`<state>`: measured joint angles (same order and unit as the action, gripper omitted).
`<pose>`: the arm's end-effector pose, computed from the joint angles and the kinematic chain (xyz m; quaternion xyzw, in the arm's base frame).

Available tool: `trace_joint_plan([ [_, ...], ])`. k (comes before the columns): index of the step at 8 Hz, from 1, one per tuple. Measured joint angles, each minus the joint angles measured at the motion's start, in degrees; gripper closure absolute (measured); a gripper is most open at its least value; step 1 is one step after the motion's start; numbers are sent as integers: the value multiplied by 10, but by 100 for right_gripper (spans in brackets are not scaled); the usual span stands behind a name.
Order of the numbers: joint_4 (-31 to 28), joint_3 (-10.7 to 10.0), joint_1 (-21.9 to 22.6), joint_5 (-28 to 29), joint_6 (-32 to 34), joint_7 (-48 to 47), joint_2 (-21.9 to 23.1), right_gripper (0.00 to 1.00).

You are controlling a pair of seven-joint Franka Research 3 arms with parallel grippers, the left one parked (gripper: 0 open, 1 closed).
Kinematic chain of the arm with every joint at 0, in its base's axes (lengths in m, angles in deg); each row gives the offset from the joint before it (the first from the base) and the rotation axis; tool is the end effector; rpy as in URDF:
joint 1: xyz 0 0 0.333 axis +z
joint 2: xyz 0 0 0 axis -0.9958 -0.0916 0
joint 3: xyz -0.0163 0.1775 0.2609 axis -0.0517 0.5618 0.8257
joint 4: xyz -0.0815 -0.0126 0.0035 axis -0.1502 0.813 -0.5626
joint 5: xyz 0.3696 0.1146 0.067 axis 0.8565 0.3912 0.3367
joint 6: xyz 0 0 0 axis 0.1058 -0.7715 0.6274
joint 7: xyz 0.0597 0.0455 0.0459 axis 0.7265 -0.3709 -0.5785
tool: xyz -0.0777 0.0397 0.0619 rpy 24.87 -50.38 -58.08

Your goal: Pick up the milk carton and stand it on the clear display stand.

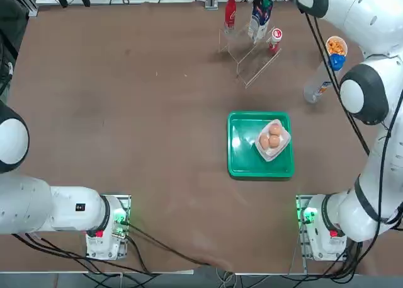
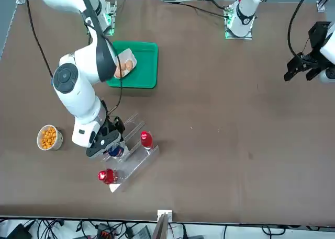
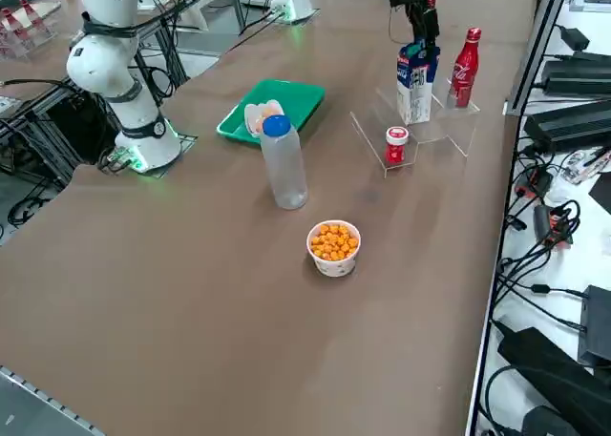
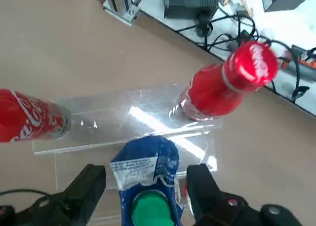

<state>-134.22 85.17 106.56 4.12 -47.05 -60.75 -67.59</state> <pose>0.6976 0.2729 0.4580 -0.9550 -0.2605 -0.1413 0.0053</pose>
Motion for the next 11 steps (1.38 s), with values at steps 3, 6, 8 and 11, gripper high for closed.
trace_joint_plan([
  [3,20,-2,0,-1,-9,-15,1,0],
  [6,43,-16,-15,-1,80,-60,31,0],
  [8,47,-29,-47,-1,180,-68,77,1],
  [11,31,-35,-107,-1,277,-67,131,0],
])
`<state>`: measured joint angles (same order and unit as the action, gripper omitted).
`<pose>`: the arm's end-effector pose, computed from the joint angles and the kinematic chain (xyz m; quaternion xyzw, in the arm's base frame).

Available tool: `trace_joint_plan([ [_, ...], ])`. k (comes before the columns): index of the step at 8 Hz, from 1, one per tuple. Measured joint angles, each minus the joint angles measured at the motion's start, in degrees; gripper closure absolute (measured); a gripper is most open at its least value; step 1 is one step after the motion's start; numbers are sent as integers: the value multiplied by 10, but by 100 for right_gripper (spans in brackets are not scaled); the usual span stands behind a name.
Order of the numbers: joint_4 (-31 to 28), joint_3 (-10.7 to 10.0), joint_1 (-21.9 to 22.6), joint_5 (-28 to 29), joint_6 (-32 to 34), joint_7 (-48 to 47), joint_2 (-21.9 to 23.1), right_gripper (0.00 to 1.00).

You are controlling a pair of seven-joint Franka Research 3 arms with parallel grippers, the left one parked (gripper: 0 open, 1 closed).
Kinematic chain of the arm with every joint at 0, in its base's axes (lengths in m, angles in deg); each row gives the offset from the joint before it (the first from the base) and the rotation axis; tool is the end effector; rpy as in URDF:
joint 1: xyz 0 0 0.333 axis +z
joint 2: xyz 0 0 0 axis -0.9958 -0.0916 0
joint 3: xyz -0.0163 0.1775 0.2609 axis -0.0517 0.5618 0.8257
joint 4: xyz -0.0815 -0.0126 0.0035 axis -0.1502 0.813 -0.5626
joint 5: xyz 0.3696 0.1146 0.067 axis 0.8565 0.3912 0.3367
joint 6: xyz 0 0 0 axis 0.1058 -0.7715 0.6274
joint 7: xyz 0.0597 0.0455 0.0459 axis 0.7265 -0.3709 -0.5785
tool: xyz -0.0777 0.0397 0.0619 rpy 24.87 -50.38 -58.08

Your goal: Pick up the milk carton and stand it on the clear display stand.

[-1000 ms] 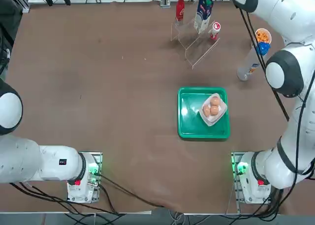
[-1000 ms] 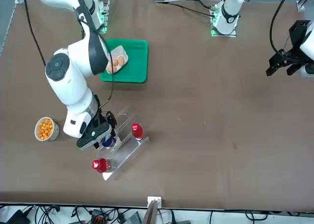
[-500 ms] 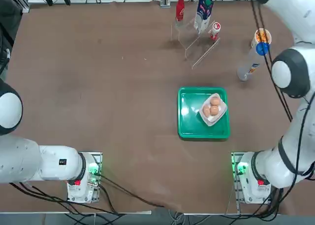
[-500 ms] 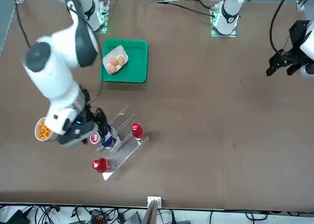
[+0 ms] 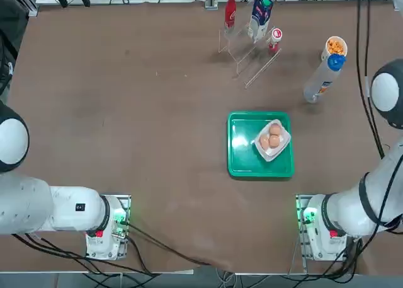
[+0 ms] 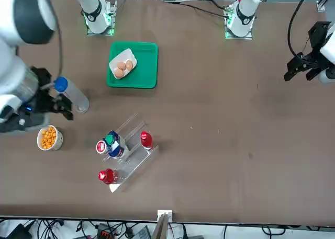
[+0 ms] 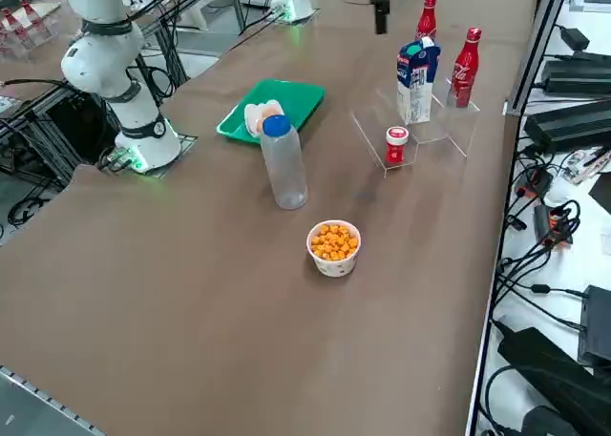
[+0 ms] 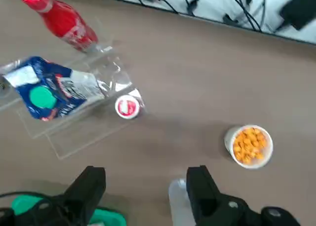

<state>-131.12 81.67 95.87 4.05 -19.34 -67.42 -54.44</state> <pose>0.6576 0.0893 0.5972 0.9955 0.0824 0.0428 0.0192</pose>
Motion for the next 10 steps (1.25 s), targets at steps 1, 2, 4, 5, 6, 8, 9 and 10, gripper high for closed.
trace_joint_plan([
  [1,-25,0,-17,0,4,7,23,0],
  [2,-54,-1,-36,0,8,21,50,0],
  [4,-117,-2,-74,0,21,52,108,0],
  [5,-151,-2,-88,0,20,58,136,0],
  [6,-175,-3,-95,0,23,59,156,0],
  [8,-201,-2,-98,0,34,59,180,0],
  [9,-219,-1,-98,0,34,59,195,0],
  [10,-242,1,-98,0,34,59,215,0],
])
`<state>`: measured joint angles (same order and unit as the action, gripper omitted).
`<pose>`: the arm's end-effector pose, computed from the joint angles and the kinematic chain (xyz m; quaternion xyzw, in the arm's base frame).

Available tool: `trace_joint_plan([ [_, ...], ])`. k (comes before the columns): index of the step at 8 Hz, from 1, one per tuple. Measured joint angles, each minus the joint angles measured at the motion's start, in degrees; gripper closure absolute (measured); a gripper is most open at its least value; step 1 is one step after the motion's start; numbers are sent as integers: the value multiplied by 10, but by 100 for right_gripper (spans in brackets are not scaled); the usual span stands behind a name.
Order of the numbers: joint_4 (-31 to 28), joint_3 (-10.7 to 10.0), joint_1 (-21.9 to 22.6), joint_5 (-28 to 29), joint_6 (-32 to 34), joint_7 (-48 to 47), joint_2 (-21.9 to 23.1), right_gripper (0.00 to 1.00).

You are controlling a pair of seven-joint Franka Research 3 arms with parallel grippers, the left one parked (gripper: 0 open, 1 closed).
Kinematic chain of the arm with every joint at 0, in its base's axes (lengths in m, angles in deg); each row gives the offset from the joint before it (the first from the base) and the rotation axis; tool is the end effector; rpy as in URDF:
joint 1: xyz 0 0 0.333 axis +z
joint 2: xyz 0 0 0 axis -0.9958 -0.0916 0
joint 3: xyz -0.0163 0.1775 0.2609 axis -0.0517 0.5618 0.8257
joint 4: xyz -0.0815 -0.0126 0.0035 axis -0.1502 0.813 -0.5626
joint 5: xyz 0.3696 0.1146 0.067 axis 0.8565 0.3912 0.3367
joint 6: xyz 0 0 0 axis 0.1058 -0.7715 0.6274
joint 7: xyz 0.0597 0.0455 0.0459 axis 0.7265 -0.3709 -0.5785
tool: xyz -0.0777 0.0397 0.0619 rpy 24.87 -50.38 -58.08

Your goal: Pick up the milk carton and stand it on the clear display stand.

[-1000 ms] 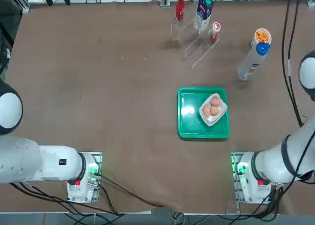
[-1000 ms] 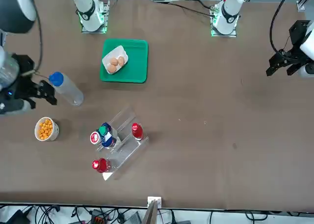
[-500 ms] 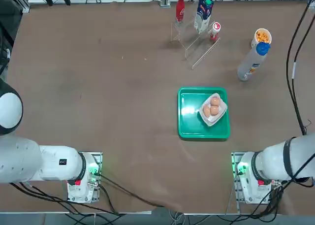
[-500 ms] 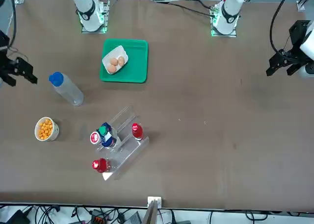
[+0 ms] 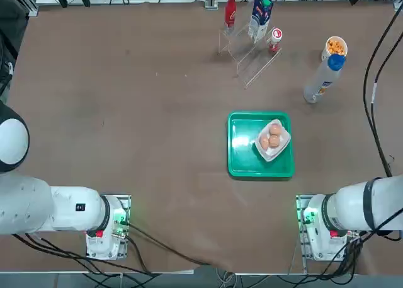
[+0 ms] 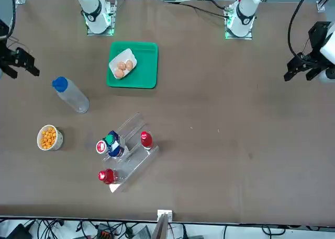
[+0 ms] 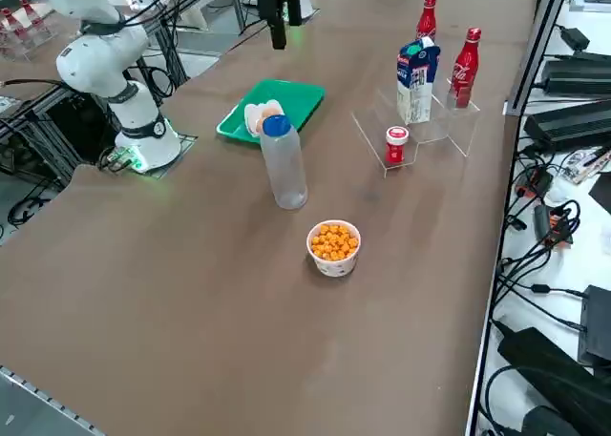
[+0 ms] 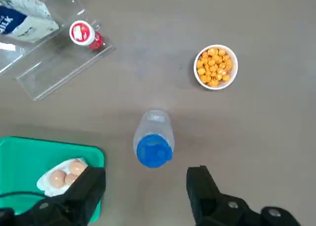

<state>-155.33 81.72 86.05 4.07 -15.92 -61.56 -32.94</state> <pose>0.5447 -0.0278 0.6183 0.9988 0.0458 -0.0127 0.0069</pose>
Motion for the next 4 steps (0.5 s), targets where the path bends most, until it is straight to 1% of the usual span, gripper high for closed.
trace_joint_plan([
  [2,-35,5,0,0,-1,0,36,0],
  [4,-40,8,1,15,-1,0,46,0],
])
